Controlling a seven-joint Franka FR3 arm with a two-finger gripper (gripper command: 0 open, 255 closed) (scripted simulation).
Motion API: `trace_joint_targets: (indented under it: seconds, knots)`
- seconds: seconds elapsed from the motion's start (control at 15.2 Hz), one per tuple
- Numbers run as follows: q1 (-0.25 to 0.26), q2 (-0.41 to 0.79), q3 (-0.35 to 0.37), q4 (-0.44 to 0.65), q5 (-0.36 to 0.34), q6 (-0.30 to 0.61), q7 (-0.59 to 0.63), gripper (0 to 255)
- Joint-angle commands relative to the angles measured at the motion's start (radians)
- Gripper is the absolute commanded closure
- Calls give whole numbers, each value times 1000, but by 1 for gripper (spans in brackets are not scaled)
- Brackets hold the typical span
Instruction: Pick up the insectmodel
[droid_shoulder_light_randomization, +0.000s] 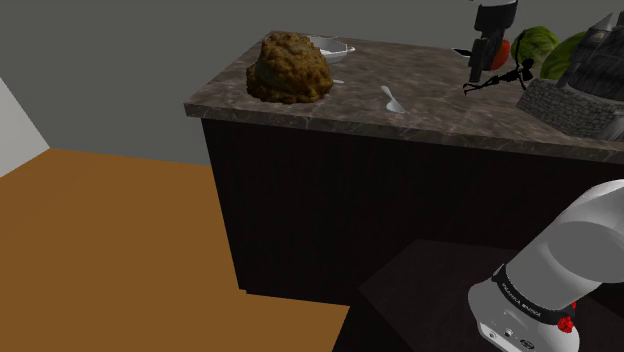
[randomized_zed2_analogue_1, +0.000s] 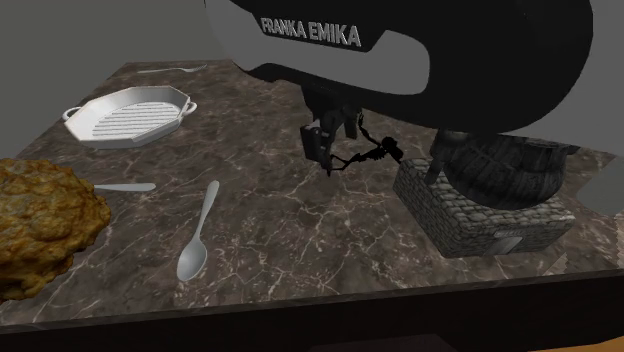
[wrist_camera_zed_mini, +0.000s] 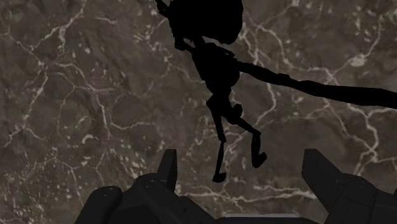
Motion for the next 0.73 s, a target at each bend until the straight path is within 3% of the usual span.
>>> trace_joint_targets:
  seconds: [0.0,0.33,0.4,0.66]
  knots:
    - [-1,-4,-2,-27,-3,23,4,0]
    - [-2,-8,-6,-78,-6,69,14,0]
    - [-2,-6,-7,-76,-6,69,14,255]
    - [-2,-6,-7,-76,-6,70,14,255]
